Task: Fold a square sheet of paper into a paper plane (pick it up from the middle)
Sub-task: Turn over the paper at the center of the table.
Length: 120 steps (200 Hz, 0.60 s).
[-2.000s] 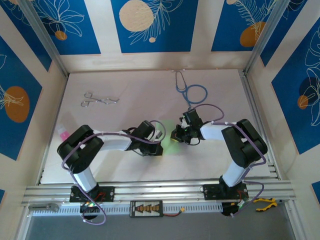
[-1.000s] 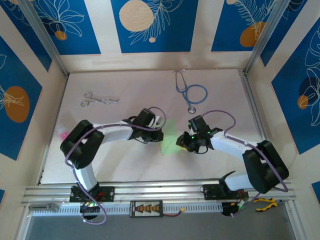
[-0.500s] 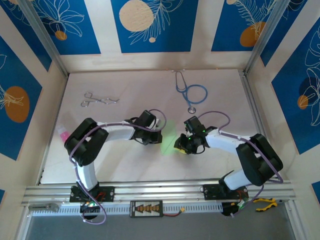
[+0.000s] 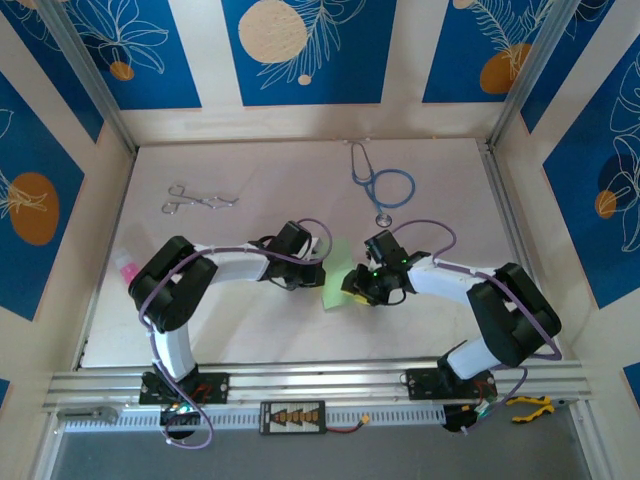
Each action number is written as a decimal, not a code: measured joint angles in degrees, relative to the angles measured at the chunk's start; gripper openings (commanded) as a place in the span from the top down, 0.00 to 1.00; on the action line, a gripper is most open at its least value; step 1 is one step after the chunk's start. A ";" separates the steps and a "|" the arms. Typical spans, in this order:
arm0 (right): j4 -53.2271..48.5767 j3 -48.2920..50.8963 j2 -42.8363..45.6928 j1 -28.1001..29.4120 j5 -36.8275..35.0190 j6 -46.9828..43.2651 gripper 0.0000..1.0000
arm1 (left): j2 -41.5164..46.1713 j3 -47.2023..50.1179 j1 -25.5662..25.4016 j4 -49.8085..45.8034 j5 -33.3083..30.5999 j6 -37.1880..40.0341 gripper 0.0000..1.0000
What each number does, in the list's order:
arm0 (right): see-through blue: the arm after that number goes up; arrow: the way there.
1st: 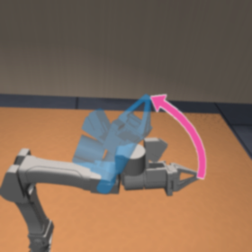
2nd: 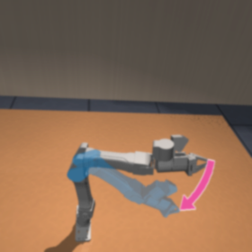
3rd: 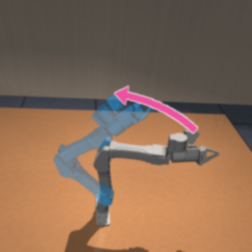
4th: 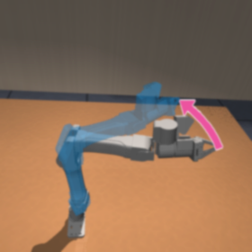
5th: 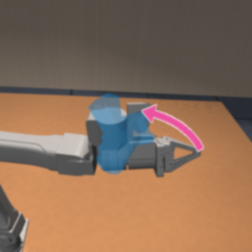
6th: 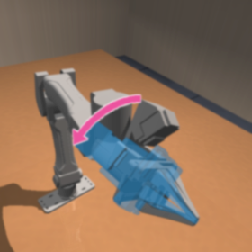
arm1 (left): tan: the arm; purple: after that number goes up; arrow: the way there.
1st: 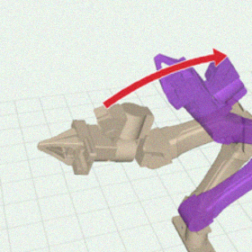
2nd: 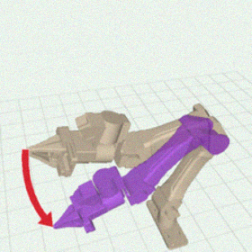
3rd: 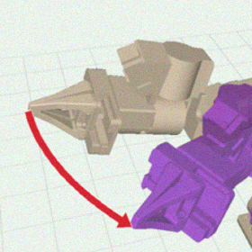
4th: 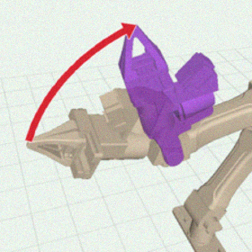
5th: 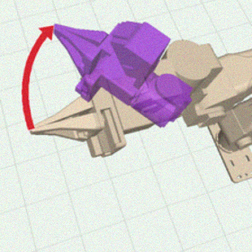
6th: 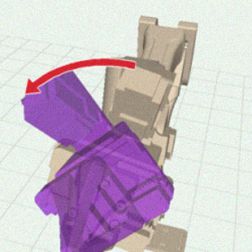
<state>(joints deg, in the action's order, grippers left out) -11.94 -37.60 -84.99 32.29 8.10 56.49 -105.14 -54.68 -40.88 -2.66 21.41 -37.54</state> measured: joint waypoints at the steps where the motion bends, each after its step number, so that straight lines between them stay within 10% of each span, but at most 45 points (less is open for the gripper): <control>1: 0.11 0.00 0.00 0.00 0.02 0.02 0.55 | 0.00 0.00 0.00 0.00 0.00 0.00 1.00; 120: 8.57 -2.58 -4.09 -4.33 6.84 -3.74 0.55 | 0.00 0.44 0.00 0.42 1.03 0.17 1.00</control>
<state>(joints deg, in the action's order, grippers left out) -3.38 -40.18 -89.08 27.97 14.94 52.75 -105.14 -54.24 -40.88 -2.24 22.44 -37.36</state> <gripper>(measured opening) 0.453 0.048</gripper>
